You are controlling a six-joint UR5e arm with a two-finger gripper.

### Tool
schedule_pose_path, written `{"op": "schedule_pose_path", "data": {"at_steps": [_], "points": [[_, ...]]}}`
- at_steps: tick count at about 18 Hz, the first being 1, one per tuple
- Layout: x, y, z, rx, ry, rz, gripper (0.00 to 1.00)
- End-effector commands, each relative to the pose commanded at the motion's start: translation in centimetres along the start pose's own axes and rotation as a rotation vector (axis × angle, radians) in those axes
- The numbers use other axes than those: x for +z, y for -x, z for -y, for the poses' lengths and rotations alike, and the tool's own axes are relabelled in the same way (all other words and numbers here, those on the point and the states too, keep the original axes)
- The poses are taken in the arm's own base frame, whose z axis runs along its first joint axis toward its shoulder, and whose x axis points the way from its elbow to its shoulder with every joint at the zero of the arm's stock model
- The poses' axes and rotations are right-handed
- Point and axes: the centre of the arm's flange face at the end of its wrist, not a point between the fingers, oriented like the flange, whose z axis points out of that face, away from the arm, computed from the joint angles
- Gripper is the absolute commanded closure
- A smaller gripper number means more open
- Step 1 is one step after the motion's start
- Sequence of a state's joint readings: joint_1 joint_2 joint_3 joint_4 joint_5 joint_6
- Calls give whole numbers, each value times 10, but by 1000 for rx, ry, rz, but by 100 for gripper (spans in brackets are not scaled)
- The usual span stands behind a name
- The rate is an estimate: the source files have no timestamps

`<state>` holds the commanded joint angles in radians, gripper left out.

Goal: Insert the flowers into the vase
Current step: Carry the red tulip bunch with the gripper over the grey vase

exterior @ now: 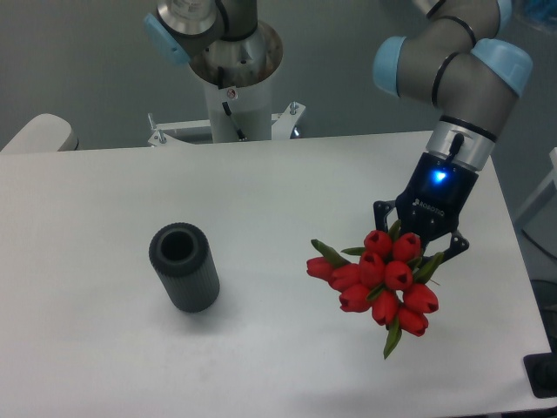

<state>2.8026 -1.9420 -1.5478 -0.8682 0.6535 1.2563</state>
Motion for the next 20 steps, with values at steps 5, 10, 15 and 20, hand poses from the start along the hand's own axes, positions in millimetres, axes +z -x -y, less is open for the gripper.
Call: {"op": "schedule_pose_path", "data": {"at_steps": [5, 10, 15, 20], "points": [[4, -9, 7, -33, -8, -12, 76], [10, -26, 30, -97, -18, -29, 76], [33, -65, 66, -141, -26, -78, 76], [49, -97, 102, -176, -47, -103, 76]]}}
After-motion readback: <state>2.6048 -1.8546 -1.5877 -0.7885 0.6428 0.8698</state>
